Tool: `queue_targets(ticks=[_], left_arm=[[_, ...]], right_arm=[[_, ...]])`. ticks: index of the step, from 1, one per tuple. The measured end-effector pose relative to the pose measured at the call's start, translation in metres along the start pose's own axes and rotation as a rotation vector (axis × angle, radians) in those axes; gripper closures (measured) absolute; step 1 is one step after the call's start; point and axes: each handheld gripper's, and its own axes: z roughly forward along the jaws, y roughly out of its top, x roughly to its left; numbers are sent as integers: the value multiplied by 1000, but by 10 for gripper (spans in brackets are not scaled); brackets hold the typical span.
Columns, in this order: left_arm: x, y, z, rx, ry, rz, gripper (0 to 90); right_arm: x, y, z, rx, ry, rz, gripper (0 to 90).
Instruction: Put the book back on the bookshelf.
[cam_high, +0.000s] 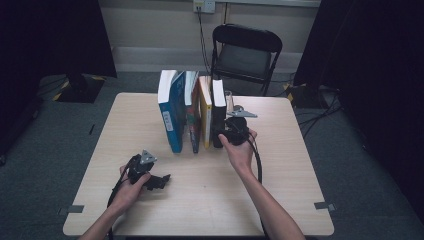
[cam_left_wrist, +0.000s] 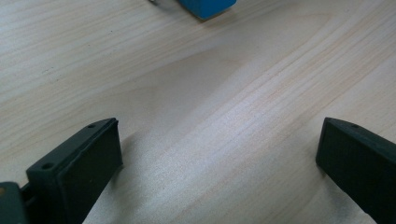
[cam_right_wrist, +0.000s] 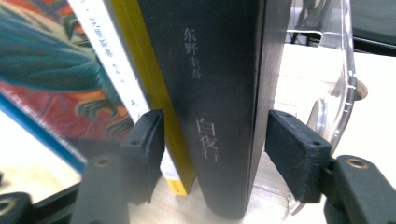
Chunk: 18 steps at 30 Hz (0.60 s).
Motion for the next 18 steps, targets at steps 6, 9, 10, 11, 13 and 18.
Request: queue_targets(ticks=[6,9,10,11,13,18], left_arm=[[0,0,0,0,-1,-3,0],[0,0,0,-2,0,-3,0],[0,0,0,-1,1,0,0],[0,0,0,-1,1,0,0],[1,0,0,1,4,-2,0],[1,0,0,-4,7,-9,0]], right_arm=[[-7,-3,-16,4,40,-21,255],[-12,-9,-27,17,67,-25,195],[-14,-11,-30,21,72,-28,184],[-16,-14,-34,24,78,-31,173],[-19,-19,-40,28,89,-29,157],[-31,-31,-52,53,96,-33,151]])
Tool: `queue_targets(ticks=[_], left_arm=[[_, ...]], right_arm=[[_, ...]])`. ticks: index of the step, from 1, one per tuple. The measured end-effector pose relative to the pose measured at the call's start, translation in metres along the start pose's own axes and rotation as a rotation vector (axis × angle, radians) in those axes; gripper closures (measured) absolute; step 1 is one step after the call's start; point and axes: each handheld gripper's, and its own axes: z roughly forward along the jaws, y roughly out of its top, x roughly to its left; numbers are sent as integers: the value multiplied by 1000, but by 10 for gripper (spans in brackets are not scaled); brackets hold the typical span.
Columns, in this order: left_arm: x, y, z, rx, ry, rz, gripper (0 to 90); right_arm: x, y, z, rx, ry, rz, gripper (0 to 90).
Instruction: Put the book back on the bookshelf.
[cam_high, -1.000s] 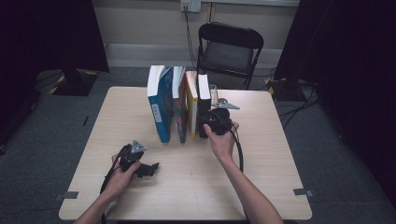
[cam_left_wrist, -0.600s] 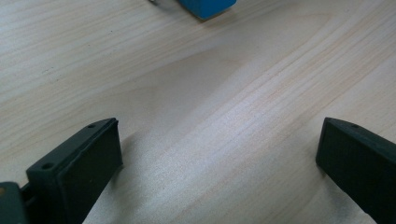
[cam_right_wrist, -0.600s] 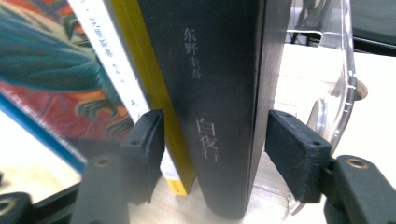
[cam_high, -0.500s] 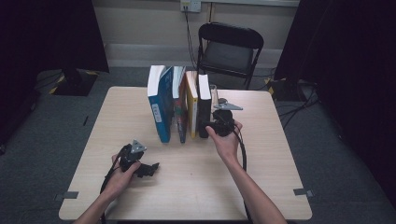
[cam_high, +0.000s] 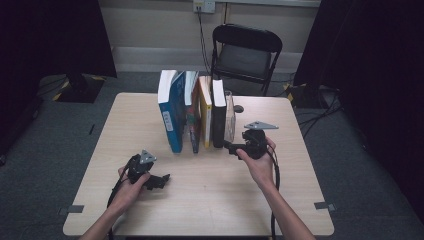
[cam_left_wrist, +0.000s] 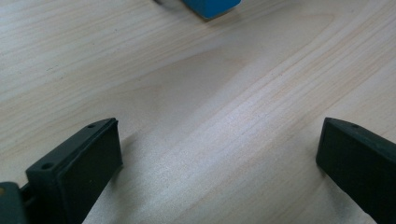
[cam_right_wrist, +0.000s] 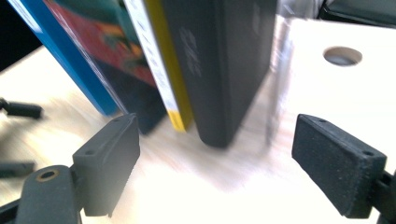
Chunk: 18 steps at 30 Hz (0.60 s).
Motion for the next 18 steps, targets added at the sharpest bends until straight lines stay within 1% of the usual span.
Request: queue_targets(ticks=[2,4,7,9,11,13,15,18], left_arm=[[1,0,0,5,1,8,0],[1,0,-1,6,1,6,0],[1,0,-1,6,2,6,0],[1,0,-1,6,2,6,0],[1,0,-1,6,4,7,0],[1,0,-1,6,3,8,0],[1,0,-1,6,4,7,0],[1,0,-1,6,4,7,0]], right_arm=[[-9,-12,-7,23,-9,-9,145],[-14,-20,-13,41,-6,-14,144],[-23,-38,-24,80,-19,-21,142],[-30,-49,-32,107,-38,-11,143],[-38,-60,-38,116,-41,-1,142],[-45,-71,-41,144,-58,12,143],[-52,-82,-41,183,-71,7,143],[-60,-97,-40,230,-105,2,143]])
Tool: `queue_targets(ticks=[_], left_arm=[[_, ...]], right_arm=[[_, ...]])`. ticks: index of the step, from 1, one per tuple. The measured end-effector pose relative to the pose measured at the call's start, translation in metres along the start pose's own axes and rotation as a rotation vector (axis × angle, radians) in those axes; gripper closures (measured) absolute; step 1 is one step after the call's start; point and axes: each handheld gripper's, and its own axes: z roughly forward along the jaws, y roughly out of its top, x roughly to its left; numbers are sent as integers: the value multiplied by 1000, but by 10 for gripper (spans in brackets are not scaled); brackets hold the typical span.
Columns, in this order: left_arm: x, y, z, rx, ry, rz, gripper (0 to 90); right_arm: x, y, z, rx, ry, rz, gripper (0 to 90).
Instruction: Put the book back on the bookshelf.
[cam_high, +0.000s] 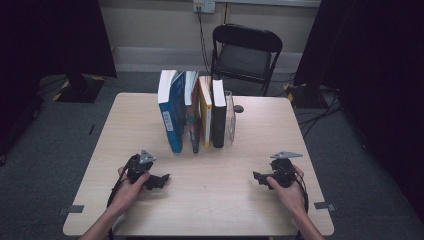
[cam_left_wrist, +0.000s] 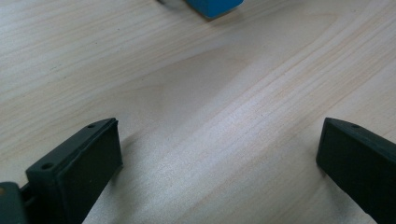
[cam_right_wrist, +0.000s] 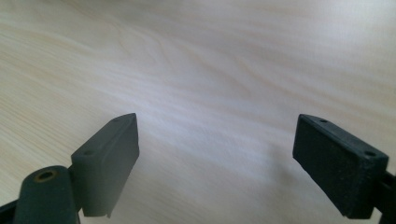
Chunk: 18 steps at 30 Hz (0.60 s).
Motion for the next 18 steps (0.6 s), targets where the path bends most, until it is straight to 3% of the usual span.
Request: queue_targets(ticks=[3,8,13,18], left_arm=[[0,0,0,0,0,0,0],[0,0,0,-1,-3,-3,0],[0,0,1,-5,-3,-7,0],[0,0,1,-5,-3,-6,0]], right_arm=[[-6,-11,6,35,-15,13,138],[-2,-18,9,4,-71,-42,124],[-2,-25,12,-72,-72,-51,96],[-2,-25,12,-72,-75,-50,96]])
